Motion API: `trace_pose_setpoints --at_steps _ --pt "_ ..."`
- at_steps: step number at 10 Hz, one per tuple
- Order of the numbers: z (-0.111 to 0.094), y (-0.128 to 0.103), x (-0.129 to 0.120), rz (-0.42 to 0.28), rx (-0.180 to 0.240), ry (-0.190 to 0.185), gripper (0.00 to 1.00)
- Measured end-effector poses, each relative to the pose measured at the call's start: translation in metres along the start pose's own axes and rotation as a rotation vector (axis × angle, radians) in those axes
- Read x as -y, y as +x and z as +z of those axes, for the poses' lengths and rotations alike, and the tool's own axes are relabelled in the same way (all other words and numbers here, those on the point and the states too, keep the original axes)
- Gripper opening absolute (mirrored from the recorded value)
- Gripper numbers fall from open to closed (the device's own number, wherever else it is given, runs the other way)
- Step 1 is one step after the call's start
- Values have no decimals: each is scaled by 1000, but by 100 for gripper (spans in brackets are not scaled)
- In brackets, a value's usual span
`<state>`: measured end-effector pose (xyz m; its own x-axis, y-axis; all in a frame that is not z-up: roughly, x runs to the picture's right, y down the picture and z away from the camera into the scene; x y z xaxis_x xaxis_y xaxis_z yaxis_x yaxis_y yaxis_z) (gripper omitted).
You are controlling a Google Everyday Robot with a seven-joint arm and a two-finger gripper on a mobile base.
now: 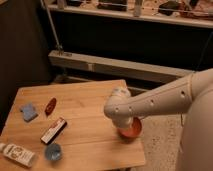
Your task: Push the ceramic bowl across the table
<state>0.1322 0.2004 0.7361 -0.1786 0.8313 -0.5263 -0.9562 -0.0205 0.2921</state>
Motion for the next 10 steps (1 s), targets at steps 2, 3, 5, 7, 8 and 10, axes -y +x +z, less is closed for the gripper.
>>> trace_pose_setpoints --at_steps 2,3,5,7,8,10 --pt "10 15 57 114 -23 41 0" --pt "10 17 65 149 -16 11 0" --pt "-2 12 48 151 27 -101 0" --pt "-15 11 13 81 60 -218 0" --pt "-19 12 2 53 67 -252 0" --pt "-19 19 -20 -27 62 -302 0"
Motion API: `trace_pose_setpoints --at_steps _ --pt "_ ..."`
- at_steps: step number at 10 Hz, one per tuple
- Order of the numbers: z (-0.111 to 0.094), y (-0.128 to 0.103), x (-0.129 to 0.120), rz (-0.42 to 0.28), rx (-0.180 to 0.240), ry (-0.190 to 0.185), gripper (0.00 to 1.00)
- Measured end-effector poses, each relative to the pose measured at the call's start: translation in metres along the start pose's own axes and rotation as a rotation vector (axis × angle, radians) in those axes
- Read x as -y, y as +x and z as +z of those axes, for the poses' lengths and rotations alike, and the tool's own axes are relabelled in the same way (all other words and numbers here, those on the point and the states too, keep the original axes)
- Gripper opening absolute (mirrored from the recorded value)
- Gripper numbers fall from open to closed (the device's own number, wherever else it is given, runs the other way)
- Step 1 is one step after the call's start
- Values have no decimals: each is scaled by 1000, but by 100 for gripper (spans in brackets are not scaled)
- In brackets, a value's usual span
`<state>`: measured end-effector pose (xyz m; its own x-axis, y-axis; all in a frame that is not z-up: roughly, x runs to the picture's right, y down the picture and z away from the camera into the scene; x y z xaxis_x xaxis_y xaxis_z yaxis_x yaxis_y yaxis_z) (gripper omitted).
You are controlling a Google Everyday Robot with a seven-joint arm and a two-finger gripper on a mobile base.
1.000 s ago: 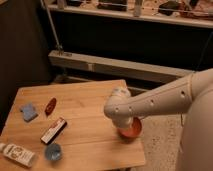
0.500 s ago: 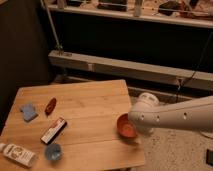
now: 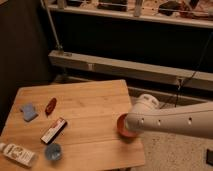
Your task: Push the ceramic bowl across the table
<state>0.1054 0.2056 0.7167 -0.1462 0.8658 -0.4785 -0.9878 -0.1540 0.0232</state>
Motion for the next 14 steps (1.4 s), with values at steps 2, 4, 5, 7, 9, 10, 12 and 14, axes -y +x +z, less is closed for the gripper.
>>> trace_pose_setpoints --at_steps 2,4,5,7,9,10,12,14 --pt "6 0 -22 -61 -19 -11 0" --pt "8 -6 -66 -148 -25 -20 0" --pt "8 -8 -90 -192 -24 -23 0" --pt "12 -11 -124 -249 -29 -17 0" --pt "27 -9 -145 -287 -56 5 0" --pt "41 -7 -148 -292 -79 27 0" --pt "61 -7 -146 -282 -111 64 0" --pt "74 -10 -132 -247 -131 103 0"
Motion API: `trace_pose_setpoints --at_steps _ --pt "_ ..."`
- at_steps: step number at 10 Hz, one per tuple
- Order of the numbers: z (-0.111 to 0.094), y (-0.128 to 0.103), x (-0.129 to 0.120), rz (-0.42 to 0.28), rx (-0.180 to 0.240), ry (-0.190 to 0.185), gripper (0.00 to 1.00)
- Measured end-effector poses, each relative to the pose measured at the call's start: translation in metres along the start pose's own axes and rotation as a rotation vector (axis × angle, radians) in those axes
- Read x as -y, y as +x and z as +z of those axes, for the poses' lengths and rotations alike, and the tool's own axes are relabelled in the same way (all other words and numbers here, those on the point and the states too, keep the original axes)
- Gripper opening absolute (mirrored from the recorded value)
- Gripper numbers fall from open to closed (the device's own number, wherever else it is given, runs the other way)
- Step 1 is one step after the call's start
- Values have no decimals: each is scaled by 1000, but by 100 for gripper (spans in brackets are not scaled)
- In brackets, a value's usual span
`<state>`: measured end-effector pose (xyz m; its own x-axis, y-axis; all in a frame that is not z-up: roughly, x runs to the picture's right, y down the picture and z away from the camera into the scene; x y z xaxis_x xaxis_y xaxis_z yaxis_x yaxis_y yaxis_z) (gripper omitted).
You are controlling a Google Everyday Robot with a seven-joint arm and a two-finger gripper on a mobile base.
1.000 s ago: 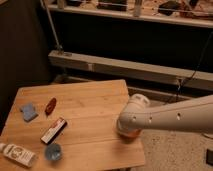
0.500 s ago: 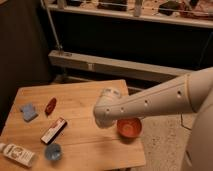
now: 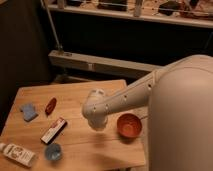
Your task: Push the ceramic bowl across the table
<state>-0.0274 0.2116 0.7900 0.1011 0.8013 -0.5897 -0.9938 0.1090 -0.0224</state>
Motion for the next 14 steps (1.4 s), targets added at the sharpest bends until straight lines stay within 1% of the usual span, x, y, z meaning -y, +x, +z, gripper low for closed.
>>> trace_pose_setpoints --at_steps 1,2,4,6,7,9,10,11,12,13,14 --pt "3 2 9 22 -11 15 0" --pt "4 6 24 54 -20 36 0" --pt "-1 25 63 133 -34 83 0" --pt "-10 62 113 230 -55 127 0" --pt "-11 91 142 297 -81 144 0" --pt "-8 127 178 375 -117 161 0" --pt "-5 151 202 430 -146 175 0" --pt "-2 164 218 465 -162 182 0" --pt "-1 167 224 476 -161 172 0" --pt "-5 158 219 461 -140 142 0" --pt "-11 145 204 432 -112 97 0"
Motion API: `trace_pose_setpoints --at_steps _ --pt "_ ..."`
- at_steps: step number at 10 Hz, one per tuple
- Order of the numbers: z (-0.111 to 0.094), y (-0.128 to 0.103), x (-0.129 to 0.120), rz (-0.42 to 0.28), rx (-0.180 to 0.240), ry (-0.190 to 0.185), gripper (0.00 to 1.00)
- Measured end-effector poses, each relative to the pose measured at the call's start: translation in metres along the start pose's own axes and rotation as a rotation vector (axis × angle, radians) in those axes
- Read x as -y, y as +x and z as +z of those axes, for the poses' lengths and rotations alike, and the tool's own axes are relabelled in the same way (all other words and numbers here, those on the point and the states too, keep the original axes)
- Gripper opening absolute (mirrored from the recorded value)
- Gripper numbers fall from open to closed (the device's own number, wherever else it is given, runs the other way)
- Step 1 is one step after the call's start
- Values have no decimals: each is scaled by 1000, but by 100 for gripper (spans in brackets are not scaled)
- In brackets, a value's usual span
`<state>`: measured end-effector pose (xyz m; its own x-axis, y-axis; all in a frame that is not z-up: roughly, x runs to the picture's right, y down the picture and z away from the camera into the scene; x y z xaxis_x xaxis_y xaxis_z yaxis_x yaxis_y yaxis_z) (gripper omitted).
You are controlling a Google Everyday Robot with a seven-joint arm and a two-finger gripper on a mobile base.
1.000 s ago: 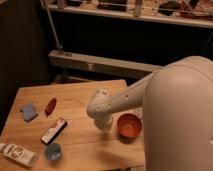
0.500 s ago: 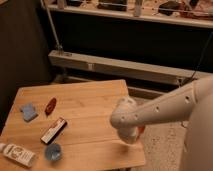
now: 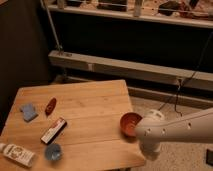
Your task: Push the ceramic bowl across the table
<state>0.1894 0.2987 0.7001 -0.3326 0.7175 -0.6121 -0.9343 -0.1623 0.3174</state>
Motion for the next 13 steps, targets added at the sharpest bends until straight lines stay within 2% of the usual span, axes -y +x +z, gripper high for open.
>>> trace_pose_setpoints --at_steps 2,4,5,6,8,10,11,13 --pt "-29 -8 -56 -99 41 -136 0" --pt "-52 -12 -105 -192 45 -262 0" --pt "-58 -13 -126 -251 34 -300 0" --pt "-58 -17 -142 -312 22 -314 0" --pt "-40 -45 -172 -422 -15 -307 0" --pt "-17 -89 -195 -503 -23 -256 0" --pt "-7 -125 -196 -505 -17 -210 0" --pt "-14 -173 -178 -450 2 -136 0"
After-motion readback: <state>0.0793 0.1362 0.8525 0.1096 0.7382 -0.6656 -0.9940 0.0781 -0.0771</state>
